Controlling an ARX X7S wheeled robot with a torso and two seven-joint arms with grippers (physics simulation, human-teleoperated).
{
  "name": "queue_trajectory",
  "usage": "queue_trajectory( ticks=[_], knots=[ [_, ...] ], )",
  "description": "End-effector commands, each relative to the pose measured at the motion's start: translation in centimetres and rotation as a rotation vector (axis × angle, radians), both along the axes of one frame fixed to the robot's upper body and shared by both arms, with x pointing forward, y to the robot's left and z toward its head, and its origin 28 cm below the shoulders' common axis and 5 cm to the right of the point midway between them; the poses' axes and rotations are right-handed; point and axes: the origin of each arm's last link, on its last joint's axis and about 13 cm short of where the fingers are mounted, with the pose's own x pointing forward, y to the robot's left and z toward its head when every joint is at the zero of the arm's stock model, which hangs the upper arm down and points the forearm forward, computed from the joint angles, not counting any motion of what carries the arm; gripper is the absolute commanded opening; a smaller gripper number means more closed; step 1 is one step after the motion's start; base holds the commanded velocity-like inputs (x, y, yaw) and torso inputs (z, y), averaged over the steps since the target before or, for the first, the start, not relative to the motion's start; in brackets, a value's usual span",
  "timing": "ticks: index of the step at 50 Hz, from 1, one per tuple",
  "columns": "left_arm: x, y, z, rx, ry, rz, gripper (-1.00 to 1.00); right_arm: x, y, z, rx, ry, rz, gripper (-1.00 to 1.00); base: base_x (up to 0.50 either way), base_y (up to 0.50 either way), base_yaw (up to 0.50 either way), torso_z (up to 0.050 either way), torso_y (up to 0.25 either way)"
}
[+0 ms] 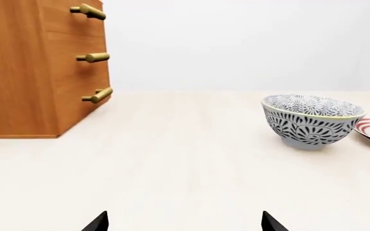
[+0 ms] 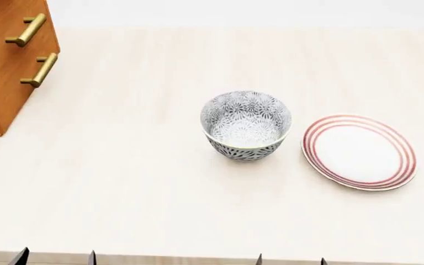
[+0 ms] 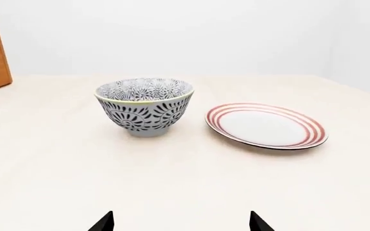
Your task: Put the bowl on top of the cabinet.
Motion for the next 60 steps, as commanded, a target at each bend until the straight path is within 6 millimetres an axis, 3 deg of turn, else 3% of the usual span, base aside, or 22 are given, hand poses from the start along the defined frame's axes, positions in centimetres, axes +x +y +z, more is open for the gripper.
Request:
queue_trajectory(
  ticks=[1, 39, 60],
  knots=[
    [-0.08, -0.04, 0.0, 0.004, -0.002, -0.002, 1.0, -0.02, 0.06, 0.02, -0.016, -0.011, -0.023, 1.0, 0.0, 0.09, 0.0, 0.0, 0.0],
    [-0.08, -0.1, 0.05, 0.006, -0.004, -0.007, 1.0, -0.12, 0.14, -0.02, -0.032, -0.022, -0.016, 1.0, 0.0, 0.12, 0.0, 0.0, 0.0],
    [-0.15, -0.15, 0.17, -0.001, -0.003, -0.004, 1.0, -0.09, 0.06, 0.03, 0.007, 0.0, 0.011, 1.0, 0.0, 0.37, 0.0, 0.0, 0.0]
  ],
)
